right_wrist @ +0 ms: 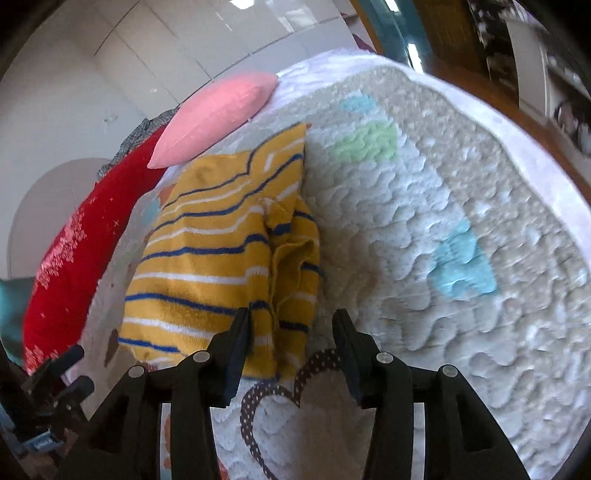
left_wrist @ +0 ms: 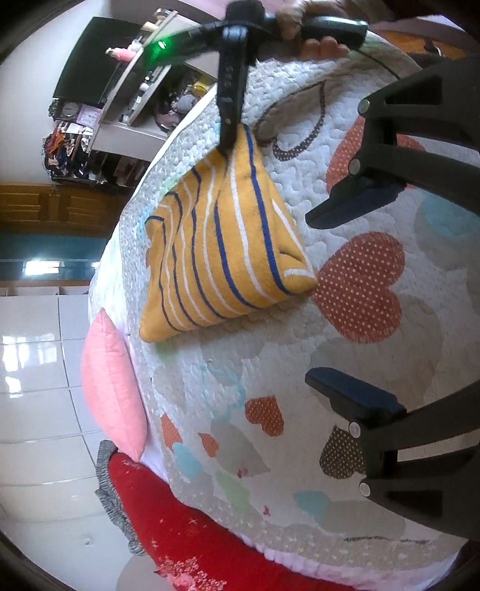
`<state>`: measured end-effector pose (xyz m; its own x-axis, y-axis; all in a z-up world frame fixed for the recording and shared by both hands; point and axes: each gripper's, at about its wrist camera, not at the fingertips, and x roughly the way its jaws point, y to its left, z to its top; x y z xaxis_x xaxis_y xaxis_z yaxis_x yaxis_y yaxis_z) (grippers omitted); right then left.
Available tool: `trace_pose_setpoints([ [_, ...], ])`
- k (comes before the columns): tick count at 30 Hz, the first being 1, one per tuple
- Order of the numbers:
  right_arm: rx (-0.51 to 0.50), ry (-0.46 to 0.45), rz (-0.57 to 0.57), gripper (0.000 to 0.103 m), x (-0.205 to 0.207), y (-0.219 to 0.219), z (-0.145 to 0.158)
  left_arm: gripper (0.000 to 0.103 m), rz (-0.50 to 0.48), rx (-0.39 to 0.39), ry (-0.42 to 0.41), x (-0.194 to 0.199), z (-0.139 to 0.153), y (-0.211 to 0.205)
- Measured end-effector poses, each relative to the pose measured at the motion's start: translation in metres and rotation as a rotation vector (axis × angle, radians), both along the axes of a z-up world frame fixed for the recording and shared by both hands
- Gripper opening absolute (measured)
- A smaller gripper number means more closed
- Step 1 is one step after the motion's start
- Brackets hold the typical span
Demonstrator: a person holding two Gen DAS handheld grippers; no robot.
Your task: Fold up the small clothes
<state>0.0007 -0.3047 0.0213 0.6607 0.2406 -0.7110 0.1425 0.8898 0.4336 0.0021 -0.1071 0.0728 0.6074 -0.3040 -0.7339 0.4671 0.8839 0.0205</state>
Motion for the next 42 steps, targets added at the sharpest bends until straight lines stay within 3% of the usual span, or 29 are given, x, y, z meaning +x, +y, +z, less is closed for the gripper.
trace_pose_setpoints([
  [4, -0.029, -0.035, -0.018, 0.06, -0.008, -0.006, 0.014, 0.078, 0.011, 0.037, -0.029, 0.0, 0.0, 0.0],
  [13, 0.023, -0.059, -0.1, 0.067, -0.005, -0.029, 0.015, 0.08, 0.014, 0.087, -0.07, 0.006, -0.005, -0.002],
  [21, 0.051, -0.044, -0.135, 0.072, 0.012, -0.041, 0.001, 0.081, 0.012, 0.079, -0.032, 0.029, -0.016, -0.002],
  [25, 0.073, -0.043, -0.151, 0.077, 0.026, -0.046, -0.007, 0.084, 0.01, -0.034, 0.057, 0.055, -0.023, 0.008],
  [28, 0.107, -0.044, -0.169, 0.078, 0.043, -0.053, -0.012, 0.086, 0.023, -0.195, 0.172, 0.091, -0.03, 0.023],
  [35, 0.239, -0.069, -0.151, 0.081, 0.092, -0.058, -0.027, 0.087, -0.01, -0.451, 0.375, 0.157, -0.054, 0.031],
  [42, 0.241, -0.113, -0.102, 0.092, 0.122, -0.042, -0.033, 0.094, -0.158, -0.531, 0.469, 0.186, -0.073, -0.002],
])
